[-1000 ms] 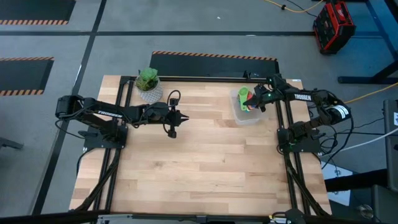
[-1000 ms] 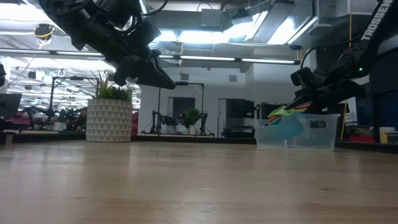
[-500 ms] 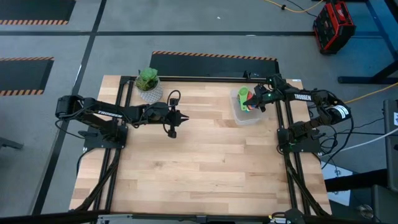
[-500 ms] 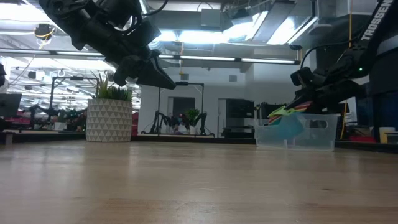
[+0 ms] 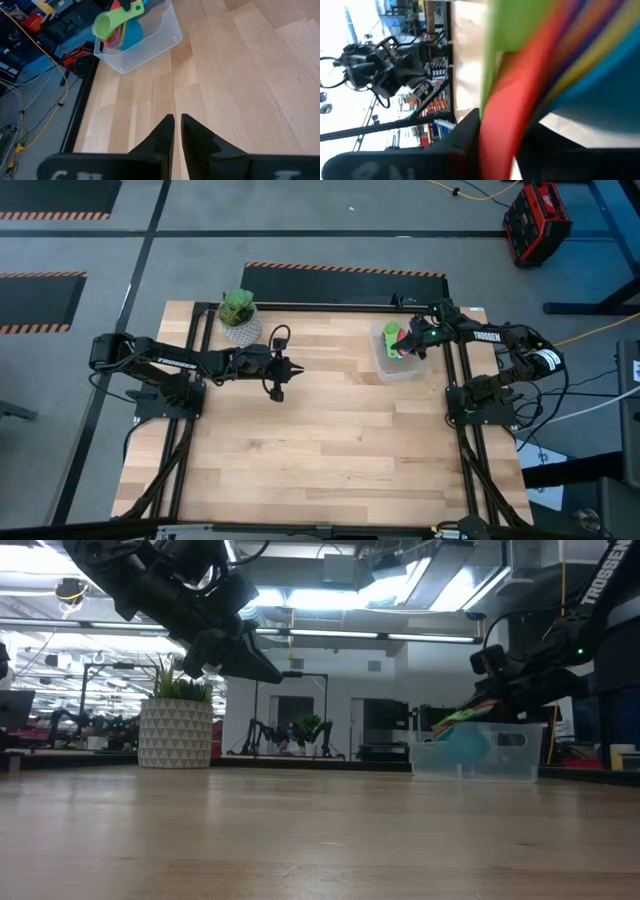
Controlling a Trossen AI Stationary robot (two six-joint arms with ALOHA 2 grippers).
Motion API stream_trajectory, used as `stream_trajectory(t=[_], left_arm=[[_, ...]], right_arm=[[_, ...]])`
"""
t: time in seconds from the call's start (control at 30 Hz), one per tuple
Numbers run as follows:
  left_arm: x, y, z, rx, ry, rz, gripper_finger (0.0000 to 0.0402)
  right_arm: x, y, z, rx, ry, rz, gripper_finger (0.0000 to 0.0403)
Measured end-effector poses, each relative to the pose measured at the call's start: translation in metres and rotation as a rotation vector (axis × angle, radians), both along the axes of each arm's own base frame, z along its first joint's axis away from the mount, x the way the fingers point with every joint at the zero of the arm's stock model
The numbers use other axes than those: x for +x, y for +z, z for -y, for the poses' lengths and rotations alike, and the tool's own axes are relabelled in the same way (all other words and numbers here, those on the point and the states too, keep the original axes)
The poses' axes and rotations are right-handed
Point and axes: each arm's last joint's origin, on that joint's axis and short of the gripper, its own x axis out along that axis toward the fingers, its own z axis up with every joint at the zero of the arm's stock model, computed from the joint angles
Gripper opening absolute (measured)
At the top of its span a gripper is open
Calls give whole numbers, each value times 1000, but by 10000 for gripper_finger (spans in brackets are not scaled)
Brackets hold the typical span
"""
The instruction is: Nest measuring cups in basket
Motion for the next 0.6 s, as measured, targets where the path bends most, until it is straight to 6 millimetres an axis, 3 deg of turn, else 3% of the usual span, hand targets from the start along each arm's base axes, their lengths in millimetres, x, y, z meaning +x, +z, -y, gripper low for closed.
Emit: stream_trajectory(t=[0.27,0.6], left_arm=[[0,0,0,0,0,0,27],[0,0,0,0,0,0,27]], right_arm=[[1,1,1,2,-7,0,200],[1,1,2,43,-30,-8,201]])
